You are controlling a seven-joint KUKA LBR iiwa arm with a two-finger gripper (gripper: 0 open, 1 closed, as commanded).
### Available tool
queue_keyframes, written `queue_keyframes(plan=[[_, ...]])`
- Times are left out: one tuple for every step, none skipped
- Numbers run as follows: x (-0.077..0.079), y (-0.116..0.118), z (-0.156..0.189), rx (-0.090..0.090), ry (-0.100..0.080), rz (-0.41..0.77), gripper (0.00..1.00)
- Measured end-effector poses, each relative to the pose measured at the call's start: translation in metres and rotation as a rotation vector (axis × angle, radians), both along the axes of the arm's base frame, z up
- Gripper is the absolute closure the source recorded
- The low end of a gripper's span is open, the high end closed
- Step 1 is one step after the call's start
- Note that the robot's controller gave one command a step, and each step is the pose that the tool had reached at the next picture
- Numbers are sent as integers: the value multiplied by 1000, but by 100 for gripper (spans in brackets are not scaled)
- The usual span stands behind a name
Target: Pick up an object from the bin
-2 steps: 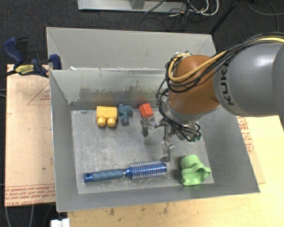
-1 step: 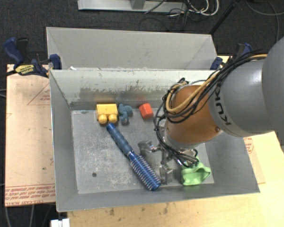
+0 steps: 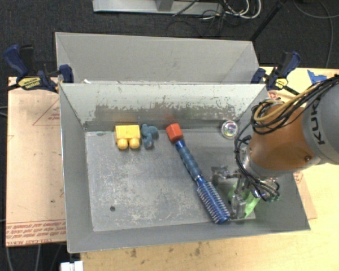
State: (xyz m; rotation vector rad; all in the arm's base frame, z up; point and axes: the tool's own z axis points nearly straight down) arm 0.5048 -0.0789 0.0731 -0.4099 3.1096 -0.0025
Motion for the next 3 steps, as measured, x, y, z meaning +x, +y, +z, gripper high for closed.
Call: queue_keyframes(plan=[[54, -75, 6, -1, -10, -36, 0], [50, -72, 3, 3, 1, -34, 100], [62, -58, 210, -1, -8, -34, 100]])
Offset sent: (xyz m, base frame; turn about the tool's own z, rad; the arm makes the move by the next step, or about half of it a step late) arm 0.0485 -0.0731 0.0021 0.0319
